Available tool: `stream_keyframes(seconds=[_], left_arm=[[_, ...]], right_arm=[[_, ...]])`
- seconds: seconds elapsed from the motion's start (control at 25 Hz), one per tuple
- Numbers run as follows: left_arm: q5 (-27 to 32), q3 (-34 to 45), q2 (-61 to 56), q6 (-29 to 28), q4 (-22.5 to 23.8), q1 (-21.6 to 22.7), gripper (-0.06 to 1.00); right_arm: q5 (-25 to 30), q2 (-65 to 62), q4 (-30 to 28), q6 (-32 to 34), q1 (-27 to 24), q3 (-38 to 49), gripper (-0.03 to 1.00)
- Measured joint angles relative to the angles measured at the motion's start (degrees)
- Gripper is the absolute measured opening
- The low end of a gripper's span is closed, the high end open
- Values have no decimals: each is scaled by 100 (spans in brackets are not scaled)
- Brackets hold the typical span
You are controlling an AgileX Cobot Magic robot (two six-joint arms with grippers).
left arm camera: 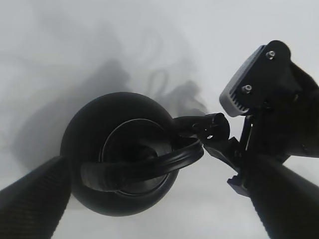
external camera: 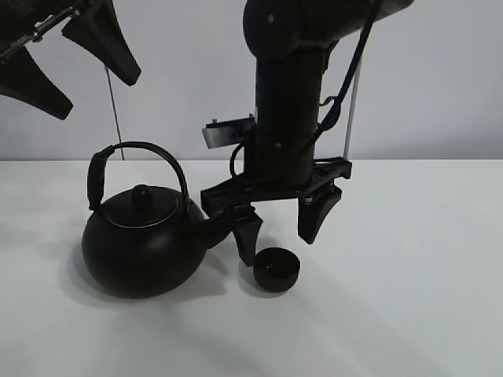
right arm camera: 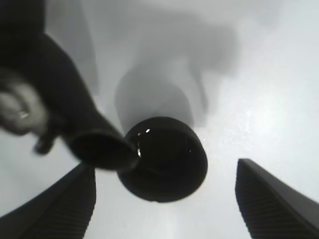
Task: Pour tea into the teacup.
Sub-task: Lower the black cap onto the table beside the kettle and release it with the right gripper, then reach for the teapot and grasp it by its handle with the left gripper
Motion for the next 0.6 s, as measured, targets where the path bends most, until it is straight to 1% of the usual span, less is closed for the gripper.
stream_keyframes(seconds=[0.4,0.6], left_arm=[[0,0,0,0,0,0,70],[0,0,0,0,0,0,70]], right_arm=[[305,-511,18,-15,-12,0,54],[606,-594,21,-15,-250,0,54]])
